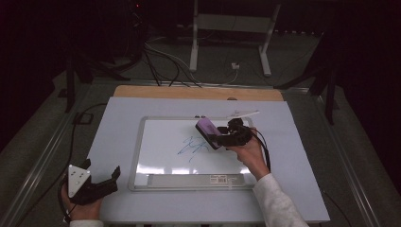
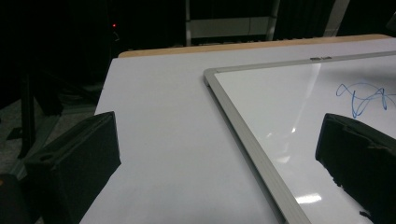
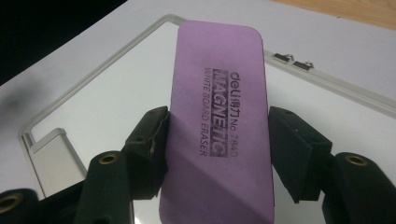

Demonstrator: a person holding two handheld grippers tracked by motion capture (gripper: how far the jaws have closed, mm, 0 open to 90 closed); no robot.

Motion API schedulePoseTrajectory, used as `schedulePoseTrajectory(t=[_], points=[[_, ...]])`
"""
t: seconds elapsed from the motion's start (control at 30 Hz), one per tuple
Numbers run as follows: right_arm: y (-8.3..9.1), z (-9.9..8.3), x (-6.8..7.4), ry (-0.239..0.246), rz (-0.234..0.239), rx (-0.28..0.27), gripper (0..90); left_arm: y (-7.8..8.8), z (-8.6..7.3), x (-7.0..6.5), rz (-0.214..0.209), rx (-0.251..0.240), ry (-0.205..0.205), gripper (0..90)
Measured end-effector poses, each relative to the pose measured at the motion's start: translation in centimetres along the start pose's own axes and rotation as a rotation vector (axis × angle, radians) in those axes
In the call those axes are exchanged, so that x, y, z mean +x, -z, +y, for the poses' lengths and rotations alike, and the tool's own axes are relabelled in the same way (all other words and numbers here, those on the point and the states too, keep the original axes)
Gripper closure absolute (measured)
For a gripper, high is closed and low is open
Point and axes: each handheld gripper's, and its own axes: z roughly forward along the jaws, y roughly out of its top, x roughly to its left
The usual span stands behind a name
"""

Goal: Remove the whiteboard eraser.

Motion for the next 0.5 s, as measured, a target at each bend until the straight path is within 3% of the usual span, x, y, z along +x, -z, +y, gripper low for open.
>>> schedulePoseTrajectory(t=[0.5], points=[[-1.1, -0.2, 1.6, 0.056, 0.035, 0.036, 40.8, 0.0, 0.0, 0.0, -0.001, -0.001, -0.001, 0.6]])
